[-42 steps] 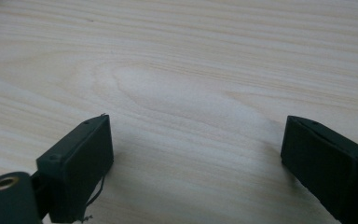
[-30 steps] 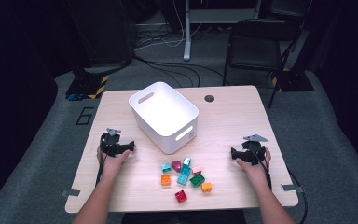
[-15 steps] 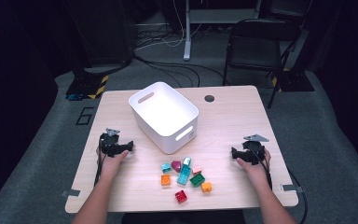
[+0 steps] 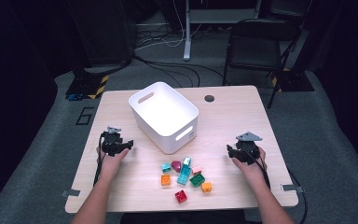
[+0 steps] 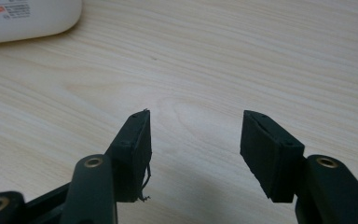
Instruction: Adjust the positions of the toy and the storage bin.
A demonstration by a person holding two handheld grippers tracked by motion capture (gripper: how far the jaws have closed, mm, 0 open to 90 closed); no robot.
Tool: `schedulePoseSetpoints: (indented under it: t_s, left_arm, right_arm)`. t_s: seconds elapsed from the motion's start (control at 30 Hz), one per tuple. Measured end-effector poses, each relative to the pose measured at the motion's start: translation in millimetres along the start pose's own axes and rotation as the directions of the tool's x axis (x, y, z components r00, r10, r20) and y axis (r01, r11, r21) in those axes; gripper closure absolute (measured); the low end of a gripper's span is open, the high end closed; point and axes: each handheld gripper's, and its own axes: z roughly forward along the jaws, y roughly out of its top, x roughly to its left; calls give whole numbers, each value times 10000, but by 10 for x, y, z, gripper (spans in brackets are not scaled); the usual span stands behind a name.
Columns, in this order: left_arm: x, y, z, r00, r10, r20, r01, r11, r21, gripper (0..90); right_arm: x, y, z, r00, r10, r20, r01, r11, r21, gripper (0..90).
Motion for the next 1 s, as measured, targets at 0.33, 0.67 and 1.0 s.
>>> schedulePoseSetpoints:
  t_s: [0.33, 0.67, 1.0]
  left_arm:
    - [-208, 214, -270, 9964, 404, 745, -364, 9978, -549, 429]
    - [-464, 376, -402, 9861, 899, 1399, -799, 9939, -756, 425]
    - [-682, 435, -356, 9632, 1374, 2311, -1247, 9898, -688, 423]
  right_arm:
    - [42, 13, -58, 9994, 133, -324, -137, 9998, -113, 427]
    - [91, 11, -101, 9987, 81, -510, -88, 9999, -148, 446]
    - [124, 34, -99, 9982, -53, -603, 49, 10000, -73, 433]
